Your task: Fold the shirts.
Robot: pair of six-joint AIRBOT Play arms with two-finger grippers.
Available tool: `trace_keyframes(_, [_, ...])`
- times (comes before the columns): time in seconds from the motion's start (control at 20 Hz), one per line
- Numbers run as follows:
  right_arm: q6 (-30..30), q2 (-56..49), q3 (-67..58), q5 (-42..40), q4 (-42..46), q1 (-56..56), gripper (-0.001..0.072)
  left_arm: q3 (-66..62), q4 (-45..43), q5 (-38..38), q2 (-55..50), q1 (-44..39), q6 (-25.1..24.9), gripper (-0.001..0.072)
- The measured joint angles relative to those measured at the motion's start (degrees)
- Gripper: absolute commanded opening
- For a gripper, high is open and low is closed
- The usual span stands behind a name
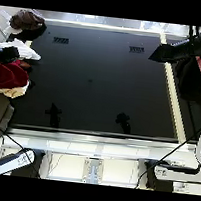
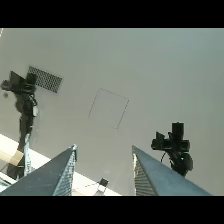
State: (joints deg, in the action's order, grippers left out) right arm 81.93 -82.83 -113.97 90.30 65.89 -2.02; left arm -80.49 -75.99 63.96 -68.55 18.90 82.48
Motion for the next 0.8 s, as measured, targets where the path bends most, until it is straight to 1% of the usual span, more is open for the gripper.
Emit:
trace_keyframes(0.7, [0.0, 0.0, 0.0, -0.02, 0.0, 0.0, 0.0384, 0.0, -0.02, -0.02, -0.02, 0.02, 0.0, 0.0015])
trace_keyframes(0.8, [0.0, 0.0, 0.0, -0.02, 0.0, 0.0, 0.0384, 0.02, -0.02, -1.33, -0.35, 0.02, 0.0, 0.0015])
